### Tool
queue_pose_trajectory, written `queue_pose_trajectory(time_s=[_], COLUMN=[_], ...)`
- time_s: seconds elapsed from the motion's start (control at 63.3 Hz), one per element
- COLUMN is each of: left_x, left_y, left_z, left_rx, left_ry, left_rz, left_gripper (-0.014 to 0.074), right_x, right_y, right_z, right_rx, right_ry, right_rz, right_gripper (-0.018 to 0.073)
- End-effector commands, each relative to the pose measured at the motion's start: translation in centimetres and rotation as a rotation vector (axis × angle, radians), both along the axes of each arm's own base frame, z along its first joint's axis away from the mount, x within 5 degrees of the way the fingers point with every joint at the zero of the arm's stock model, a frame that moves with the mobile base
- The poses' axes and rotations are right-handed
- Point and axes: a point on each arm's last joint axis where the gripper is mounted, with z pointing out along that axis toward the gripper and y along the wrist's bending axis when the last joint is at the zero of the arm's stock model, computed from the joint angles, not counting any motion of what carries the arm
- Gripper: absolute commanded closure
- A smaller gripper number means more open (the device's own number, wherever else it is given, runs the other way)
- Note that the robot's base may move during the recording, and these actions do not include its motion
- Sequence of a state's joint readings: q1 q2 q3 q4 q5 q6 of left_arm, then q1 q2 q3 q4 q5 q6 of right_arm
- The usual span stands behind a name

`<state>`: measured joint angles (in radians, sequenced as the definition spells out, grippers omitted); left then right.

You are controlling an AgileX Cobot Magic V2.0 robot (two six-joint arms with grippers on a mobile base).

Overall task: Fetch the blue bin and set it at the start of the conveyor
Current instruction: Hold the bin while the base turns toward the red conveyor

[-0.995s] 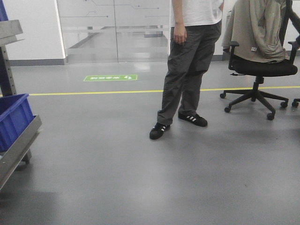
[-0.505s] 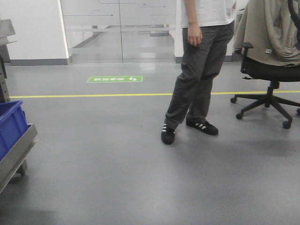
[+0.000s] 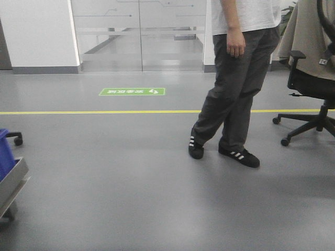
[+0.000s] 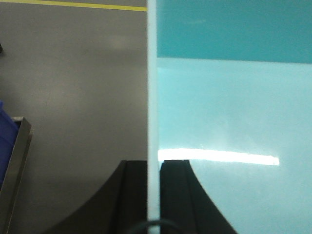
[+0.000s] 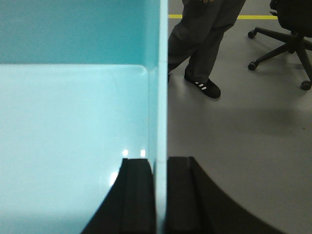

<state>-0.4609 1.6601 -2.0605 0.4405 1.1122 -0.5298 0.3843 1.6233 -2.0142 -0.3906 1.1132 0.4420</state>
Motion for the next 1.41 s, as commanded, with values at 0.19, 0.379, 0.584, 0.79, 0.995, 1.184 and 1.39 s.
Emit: queue_pose_trajectory(time_s=[0.19,0.379,0.584,0.79,0.995,1.184,1.39], left_x=[-0.39,-0.37,-0.36,-0.28,-0.27,-0.26,-0.26], left_y=[0.30,0.38,0.41,0.37,0.39,0.38,0.38], left_z=[1.11,1.14,1.16,1.11,1.16,1.17,1.17], left_rx=[0.001,0.010,0.012,0.013,0.016,0.016,0.016], left_ry=[-0.066,-0.070,-0.071,-0.072,-0.078,-0.079,-0.079], left_rz=[-0.005,0.000,0.001,0.000,0.001,0.000,0.000], left_gripper=[0.0707,0.0707,0.0707,0.0707,0.0707,0.0707,0.0707], right_x=[-0.06,-0.06,-0.05,-0.03,-0.02,-0.02,0.00], right_y=[-0.33,-0.33,-0.32,-0.30,-0.29,-0.29,-0.27], right_z=[0.75,0.75,0.76,0.80,0.81,0.83,0.86], right_rx=[-0.024,-0.024,-0.024,-0.023,-0.023,-0.023,-0.022], right_ry=[-0.053,-0.053,-0.055,-0.060,-0.061,-0.063,-0.067], right_rz=[-0.006,-0.006,-0.005,-0.003,-0.002,-0.002,0.000], right_gripper=[0.0722,0.0722,0.0722,0.0722,0.0722,0.0722,0.0722])
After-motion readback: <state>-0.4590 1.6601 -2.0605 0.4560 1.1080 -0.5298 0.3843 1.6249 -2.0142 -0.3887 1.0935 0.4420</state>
